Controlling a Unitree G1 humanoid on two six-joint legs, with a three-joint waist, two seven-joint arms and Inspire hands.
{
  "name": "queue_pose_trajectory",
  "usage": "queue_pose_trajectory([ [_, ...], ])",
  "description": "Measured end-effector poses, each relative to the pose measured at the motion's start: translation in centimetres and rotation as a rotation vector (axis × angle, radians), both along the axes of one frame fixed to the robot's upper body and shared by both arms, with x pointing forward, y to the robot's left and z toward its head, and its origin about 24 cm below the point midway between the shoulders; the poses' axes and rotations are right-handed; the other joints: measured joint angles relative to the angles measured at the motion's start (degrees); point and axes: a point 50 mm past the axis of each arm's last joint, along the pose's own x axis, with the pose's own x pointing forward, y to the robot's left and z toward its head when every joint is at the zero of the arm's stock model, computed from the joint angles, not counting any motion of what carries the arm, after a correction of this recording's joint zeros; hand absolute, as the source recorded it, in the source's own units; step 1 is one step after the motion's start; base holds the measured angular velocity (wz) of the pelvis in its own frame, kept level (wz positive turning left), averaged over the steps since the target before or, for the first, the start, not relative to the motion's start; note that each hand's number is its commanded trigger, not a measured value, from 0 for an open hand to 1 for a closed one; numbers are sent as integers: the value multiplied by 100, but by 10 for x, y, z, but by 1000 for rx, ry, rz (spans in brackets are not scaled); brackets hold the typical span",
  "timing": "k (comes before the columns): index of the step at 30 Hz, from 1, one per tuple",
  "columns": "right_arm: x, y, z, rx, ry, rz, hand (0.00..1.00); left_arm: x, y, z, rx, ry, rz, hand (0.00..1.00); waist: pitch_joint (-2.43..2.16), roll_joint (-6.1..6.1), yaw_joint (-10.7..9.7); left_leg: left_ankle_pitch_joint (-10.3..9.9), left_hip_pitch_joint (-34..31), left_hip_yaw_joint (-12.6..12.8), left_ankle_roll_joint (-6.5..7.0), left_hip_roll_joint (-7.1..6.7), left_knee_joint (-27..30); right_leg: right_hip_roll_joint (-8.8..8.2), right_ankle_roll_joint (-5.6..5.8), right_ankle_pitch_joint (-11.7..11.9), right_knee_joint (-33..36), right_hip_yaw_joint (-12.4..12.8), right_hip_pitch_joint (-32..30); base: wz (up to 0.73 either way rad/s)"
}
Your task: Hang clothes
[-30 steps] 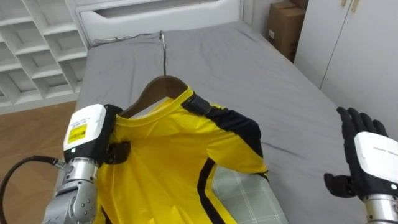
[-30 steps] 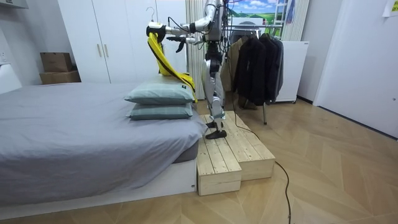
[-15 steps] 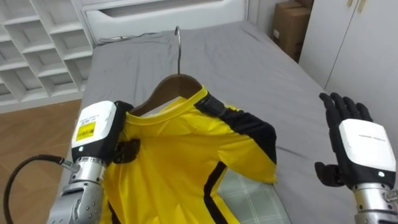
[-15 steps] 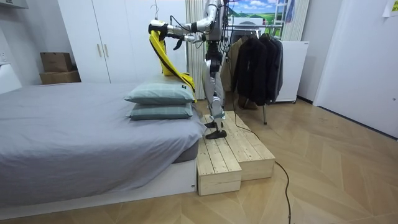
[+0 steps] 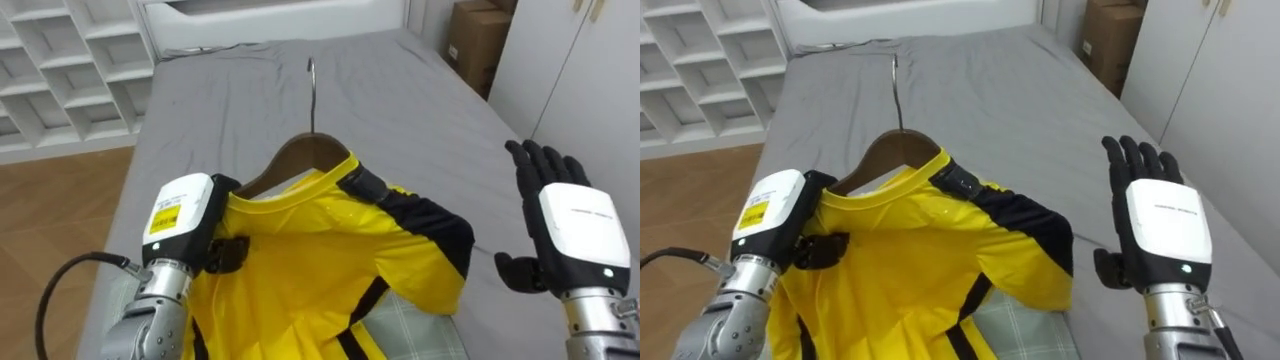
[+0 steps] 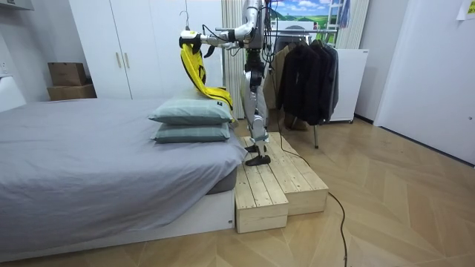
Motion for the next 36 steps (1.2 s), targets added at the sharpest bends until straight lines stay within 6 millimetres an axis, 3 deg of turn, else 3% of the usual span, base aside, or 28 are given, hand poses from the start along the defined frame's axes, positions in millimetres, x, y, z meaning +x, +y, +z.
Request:
queue_pose_trajectory([
  [16, 0, 11, -5, -3, 18, 40, 0, -1, -14, 4, -34, -15, -44, 100, 1, -36, 49, 0, -8, 1, 0, 4, -1, 21, 2, 3, -31, 62, 4, 0],
  [29, 0, 24, -26, 2, 84, 67, 0, -2, -21, 1, -34, -6, -68, 100, 6, -31, 296, 0, -8, -3, 0, 11, -7, 20, 0, 4, -42, -10, 6, 1],
  [36, 8, 28, -25, 2, 76, 80, 0, -2, -21, 1, -32, -2, -66, 100, 6, -29, 317, 0, -16, -12, 0, 0, -10, 7, 1, 5, -48, -33, 7, 0],
])
